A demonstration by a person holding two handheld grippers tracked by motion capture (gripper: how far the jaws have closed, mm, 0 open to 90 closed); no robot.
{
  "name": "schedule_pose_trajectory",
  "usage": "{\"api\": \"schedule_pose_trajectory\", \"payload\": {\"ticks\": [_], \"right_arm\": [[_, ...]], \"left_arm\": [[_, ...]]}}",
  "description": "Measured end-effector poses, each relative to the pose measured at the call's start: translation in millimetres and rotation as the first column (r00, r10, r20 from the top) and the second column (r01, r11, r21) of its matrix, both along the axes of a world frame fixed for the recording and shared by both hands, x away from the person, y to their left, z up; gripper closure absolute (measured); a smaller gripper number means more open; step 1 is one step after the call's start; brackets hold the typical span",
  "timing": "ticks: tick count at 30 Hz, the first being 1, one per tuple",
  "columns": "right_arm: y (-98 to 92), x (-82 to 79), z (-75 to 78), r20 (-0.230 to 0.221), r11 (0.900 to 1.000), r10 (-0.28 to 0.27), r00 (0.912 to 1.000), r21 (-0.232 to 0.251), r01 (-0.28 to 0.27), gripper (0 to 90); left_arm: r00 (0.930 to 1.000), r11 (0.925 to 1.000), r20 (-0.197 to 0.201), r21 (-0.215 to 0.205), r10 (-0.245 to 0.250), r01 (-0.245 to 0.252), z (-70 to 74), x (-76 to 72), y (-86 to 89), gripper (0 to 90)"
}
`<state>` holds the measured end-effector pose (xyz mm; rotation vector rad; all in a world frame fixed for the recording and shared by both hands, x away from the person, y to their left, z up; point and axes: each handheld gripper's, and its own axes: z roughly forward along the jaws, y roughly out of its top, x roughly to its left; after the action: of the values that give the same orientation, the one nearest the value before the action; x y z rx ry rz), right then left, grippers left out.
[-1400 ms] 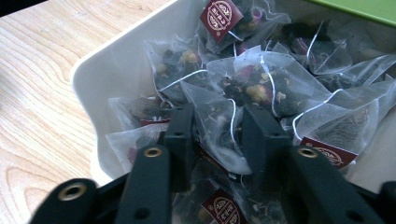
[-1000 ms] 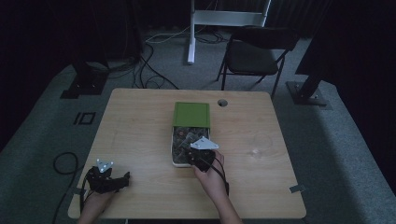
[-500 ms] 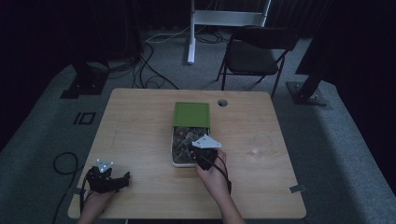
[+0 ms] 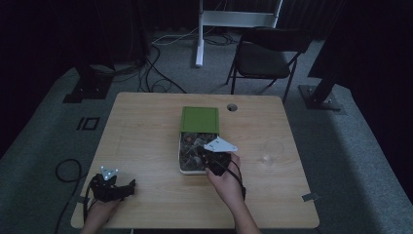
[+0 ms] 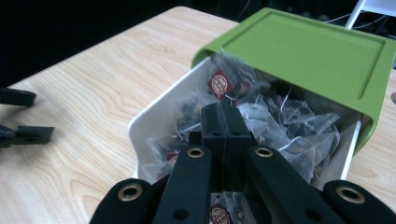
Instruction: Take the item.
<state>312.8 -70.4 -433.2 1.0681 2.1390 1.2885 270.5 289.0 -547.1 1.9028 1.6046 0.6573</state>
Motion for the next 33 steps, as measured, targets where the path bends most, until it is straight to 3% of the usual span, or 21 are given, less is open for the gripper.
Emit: {"api": "schedule_pose_trajectory", "payload": {"ticks": [17, 26, 33], "right_arm": [[-26.1, 0.1, 23.8, 0.035, 0.999, -0.031, 0.9989, 0.036, 0.03, 90.0], [-60.4, -0.9, 38.2, 0.06, 0.995, -0.095, 0.9937, 0.044, 0.093, 90.0], [-91.1, -0.8, 40.6, 0.059, 0.988, -0.149, 0.9871, 0.055, 0.145, 90.0]], "left_arm": [[1.0, 1.0, -0.004, -0.001, 0.0, 0.0, 0.2, -0.2, 0.0, 2.2], [1.0, 1.0, -0.006, -0.001, -0.001, 0.001, 0.3, -0.2, 0.0, 2.2], [1.0, 1.0, -0.005, -0.001, 0.0, 0.0, 0.3, -0.2, 0.0, 2.2]]}}
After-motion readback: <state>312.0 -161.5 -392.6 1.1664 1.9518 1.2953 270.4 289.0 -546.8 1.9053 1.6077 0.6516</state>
